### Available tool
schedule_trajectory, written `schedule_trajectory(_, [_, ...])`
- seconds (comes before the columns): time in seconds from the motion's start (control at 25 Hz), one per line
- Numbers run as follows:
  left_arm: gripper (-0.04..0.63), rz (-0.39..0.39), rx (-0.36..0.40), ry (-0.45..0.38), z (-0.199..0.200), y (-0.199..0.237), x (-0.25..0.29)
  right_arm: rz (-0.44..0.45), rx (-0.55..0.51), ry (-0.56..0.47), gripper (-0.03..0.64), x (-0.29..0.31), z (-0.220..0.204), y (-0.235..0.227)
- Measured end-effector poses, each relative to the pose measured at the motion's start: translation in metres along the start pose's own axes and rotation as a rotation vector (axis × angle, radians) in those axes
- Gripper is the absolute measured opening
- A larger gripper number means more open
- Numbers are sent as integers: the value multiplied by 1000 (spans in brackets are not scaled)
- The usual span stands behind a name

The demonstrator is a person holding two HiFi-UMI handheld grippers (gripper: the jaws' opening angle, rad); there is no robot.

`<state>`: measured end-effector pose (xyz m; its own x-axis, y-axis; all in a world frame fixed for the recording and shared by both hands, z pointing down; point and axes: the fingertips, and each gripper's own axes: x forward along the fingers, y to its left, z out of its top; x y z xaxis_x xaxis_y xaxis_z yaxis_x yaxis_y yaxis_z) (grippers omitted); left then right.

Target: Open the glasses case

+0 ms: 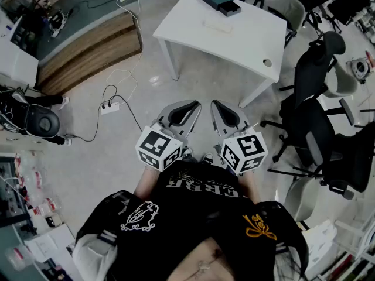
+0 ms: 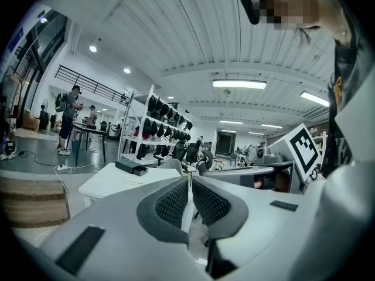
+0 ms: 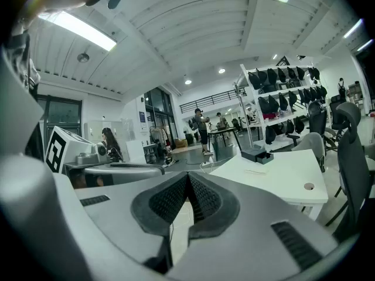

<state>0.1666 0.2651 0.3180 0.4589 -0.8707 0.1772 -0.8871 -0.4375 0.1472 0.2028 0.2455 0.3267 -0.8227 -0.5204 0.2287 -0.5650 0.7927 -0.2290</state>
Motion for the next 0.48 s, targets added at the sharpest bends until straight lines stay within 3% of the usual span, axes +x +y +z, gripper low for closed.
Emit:
schedule_trajectory(0.24, [35, -13, 2, 3, -2, 0, 2, -11, 9, 3, 14, 2, -2, -3])
schedule_trajectory(0.48, [35, -14, 7, 11, -4, 3, 1, -13, 90, -24, 14, 2, -2, -6])
